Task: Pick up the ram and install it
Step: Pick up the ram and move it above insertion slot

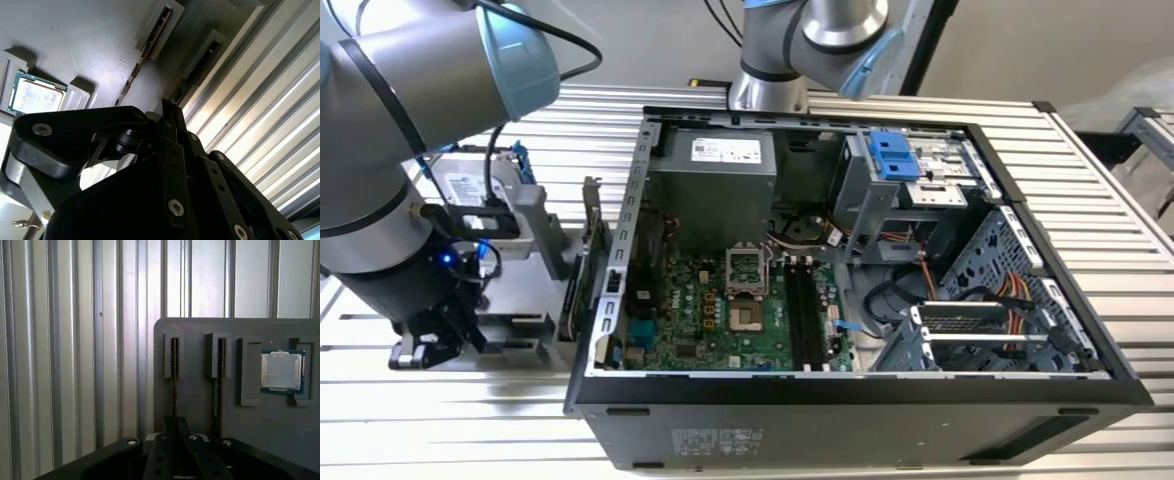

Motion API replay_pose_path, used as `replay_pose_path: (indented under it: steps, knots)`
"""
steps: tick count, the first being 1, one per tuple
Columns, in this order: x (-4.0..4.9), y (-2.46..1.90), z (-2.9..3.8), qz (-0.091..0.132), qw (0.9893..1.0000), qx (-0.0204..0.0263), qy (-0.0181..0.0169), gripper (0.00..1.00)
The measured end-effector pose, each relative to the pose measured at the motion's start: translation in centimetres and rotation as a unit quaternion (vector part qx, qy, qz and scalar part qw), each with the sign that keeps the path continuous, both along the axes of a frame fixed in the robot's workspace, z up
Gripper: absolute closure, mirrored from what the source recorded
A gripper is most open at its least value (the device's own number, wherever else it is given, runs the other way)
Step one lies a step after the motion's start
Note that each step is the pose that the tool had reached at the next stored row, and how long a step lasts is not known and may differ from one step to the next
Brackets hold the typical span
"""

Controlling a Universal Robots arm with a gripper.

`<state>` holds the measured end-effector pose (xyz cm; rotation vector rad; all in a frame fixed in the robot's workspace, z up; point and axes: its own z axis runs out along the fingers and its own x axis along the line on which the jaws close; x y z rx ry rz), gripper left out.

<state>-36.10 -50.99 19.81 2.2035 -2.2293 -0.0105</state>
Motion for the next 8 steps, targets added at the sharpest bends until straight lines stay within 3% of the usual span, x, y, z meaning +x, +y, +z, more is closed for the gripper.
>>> replay_pose_path:
  steps: [8]
  knots:
    - [0.00,0.00,0.58,0.000,1.0000,0.0000,0.0000,1.00]
